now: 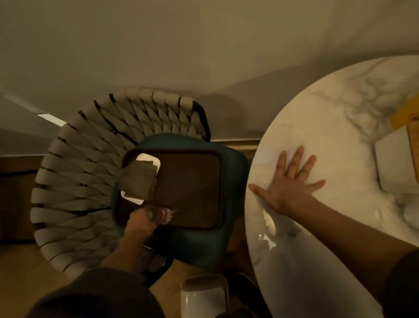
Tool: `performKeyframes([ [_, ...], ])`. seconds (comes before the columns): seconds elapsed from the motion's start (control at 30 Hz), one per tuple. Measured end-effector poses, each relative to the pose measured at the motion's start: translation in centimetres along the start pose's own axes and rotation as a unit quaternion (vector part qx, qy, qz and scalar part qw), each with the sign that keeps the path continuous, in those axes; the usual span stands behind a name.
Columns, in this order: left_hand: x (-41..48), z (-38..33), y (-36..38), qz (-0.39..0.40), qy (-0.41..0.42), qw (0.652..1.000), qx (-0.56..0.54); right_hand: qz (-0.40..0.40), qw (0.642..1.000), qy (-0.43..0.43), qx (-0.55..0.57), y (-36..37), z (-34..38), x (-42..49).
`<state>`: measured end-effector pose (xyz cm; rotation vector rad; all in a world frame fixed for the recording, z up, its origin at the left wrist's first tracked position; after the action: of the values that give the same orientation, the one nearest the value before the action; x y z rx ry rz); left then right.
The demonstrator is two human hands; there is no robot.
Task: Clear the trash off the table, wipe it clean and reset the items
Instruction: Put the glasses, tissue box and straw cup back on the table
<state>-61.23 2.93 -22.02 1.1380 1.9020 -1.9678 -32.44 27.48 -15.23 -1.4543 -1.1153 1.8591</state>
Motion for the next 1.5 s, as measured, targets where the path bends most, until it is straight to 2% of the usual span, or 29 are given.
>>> performKeyframes([
  [0.07, 0.5, 0.0, 0.2, -0.014, -0.002, 1.000, -0.009, -0.002, 1.000, 0.001, -0.002, -0.1, 0.0, 0.1],
  [0.2, 2.0, 0.2, 1.2, 0.013, -0.004, 1.000, 0.018, -0.009, 1.000, -0.003, -0.001, 0.3, -0.2, 0.0],
  [0.33, 3.1, -0.8, 1.3, -0.017, -0.008, 1.000, -0.017, -0.027, 1.000, -0.007, -0.012, 0.2, -0.3, 0.6],
  [0.57, -2.6, -4.0, -4.1, -0.022, 0.093, 0.991, -0.095, 0.035, 0.999, 0.000, -0.013, -0.7, 0.0, 0.3],
  [0.73, -10.5, -9.7, -12.8, -0.096, 0.205, 0.965, -0.132, 0.101, 0.991, -0.082, 0.032, -5.3, -1.6, -0.2],
  [0.83, -16.0, -14.3, -16.6, -0.112, 0.258, 0.951, -0.128, 0.043, 0.972, -0.190, 0.127, -9.2, -1.4, -3.5],
  [0.9, -19.7, -18.4, -17.6, -0.108, 0.294, 0.941, -0.128, -0.012, 0.942, -0.270, 0.198, -11.9, -1.1, -6.7],
  [1.0, -24.1, -24.0, -17.5, -0.085, 0.331, 0.930, -0.135, -0.007, 0.892, -0.330, 0.307, -14.2, -1.7, -10.1],
  [1.07, -26.7, -28.1, -16.4, -0.076, 0.346, 0.924, -0.142, -0.038, 0.880, -0.314, 0.355, -15.8, -4.4, -11.2],
  [1.17, -30.4, -34.0, -14.4, -0.072, 0.381, 0.912, -0.138, -0.121, 0.880, -0.272, 0.371, -18.0, -10.1, -11.4],
  [1.27, -33.7, -39.6, -12.1, -0.080, 0.419, 0.892, -0.150, -0.157, 0.875, -0.236, 0.393, -19.6, -16.4, -11.4],
  [1.5, -37.5, -48.5, -6.4, -0.057, 0.438, 0.830, -0.340, -0.273, 0.843, -0.140, 0.443, -25.3, -31.7, -9.7],
])
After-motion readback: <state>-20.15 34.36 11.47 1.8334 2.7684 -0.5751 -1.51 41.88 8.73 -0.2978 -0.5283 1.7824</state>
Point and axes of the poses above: each hand's wrist, its own x-axis towards the middle knuckle, its own y-axis out of the palm, z = x × y, the point moved 3 cm from there along x, towards the middle knuckle, and after that the axes turned 8 degrees about -z, right-handed, at the moved point
